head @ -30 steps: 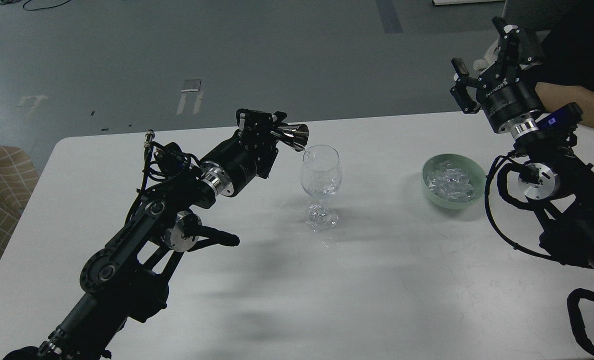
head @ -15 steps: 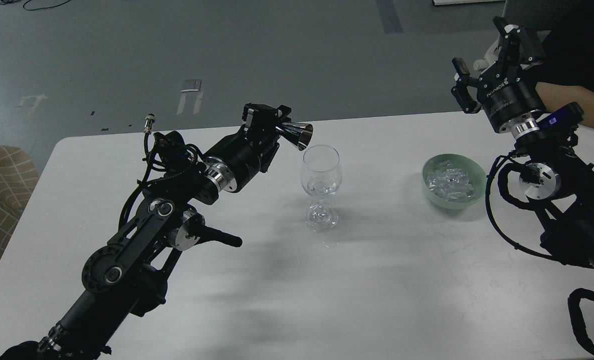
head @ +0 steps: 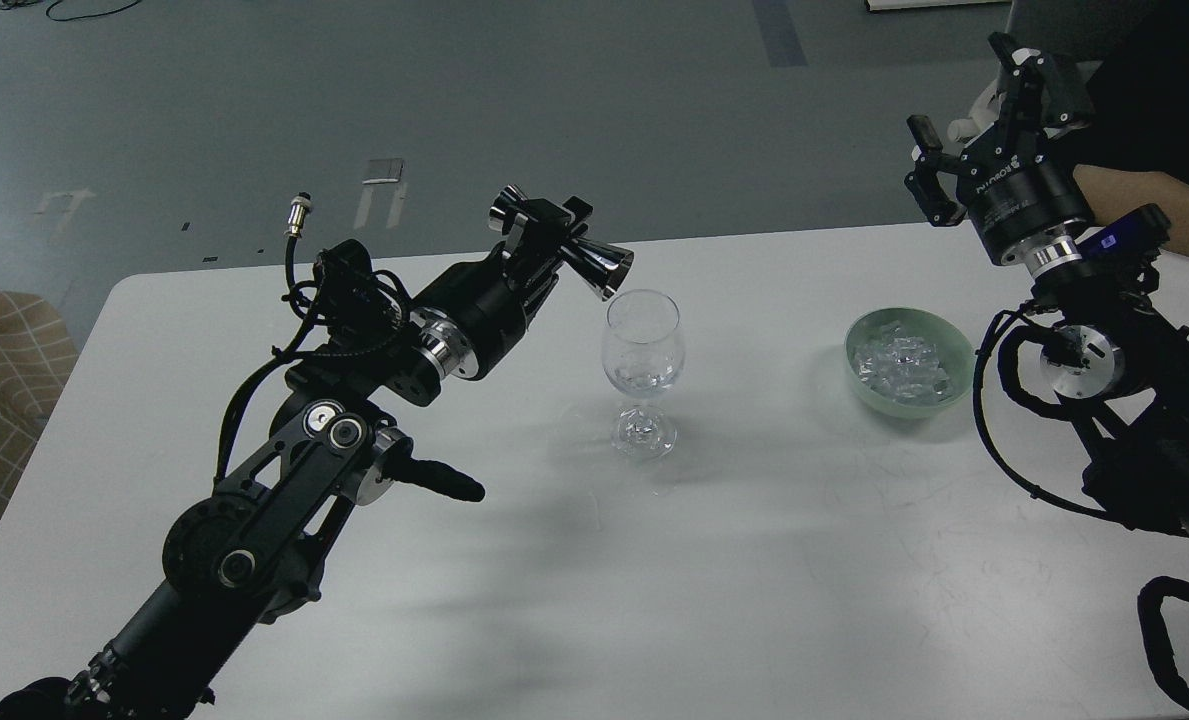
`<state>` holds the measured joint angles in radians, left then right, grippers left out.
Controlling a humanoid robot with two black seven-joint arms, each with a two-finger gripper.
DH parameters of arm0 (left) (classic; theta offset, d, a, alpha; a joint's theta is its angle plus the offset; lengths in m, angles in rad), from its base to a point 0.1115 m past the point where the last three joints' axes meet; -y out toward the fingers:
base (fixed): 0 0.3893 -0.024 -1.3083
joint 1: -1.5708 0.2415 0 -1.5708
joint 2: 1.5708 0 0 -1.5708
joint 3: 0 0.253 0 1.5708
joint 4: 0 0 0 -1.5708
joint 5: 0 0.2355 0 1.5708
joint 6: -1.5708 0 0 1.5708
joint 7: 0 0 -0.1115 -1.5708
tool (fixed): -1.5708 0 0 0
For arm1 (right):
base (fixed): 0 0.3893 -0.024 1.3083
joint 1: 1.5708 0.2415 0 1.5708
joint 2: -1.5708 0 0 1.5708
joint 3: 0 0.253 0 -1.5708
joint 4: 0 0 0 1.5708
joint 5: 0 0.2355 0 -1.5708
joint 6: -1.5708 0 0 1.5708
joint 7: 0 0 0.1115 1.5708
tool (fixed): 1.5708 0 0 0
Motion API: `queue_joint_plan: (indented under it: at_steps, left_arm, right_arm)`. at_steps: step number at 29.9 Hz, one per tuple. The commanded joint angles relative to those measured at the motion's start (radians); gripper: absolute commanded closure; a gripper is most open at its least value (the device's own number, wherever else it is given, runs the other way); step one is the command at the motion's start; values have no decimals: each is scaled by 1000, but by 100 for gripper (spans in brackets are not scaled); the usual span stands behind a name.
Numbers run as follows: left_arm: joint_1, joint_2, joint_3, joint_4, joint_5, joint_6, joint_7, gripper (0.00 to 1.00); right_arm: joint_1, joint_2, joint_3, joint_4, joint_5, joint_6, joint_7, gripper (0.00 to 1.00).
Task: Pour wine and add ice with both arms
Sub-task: 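Tilt the jigger with the left gripper to pour into the glass, then turn the jigger upright and carry it back from the glass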
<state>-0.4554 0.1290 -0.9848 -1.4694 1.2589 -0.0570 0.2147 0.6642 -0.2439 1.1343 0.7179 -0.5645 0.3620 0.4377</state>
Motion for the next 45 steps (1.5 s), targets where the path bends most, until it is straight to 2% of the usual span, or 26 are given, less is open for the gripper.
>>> queue_joint_plan:
  at_steps: [1, 14, 19, 26, 33, 45]
  left_arm:
    - [0, 0, 0, -2, 57, 0, 0, 100]
    - [-6, 18, 8, -25, 73, 0, 5, 100]
    - [-14, 21, 9, -46, 94, 0, 34, 100]
    - [-22, 20, 9, -71, 99, 0, 52, 100]
    - [-29, 23, 60, -81, 250, 0, 52, 100]
    - [-35, 18, 60, -83, 264, 9, 52, 100]
  right_arm:
    - [-2, 0, -1, 0, 0, 0, -1, 0]
    - [-3, 0, -1, 0, 0, 0, 0, 0]
    - [-2, 0, -1, 0, 0, 0, -1, 0]
    - [-3, 0, -2, 0, 0, -5, -1, 0]
    - [-3, 0, -2, 0, 0, -5, -1, 0]
    - [-6, 0, -1, 2, 0, -6, -1, 0]
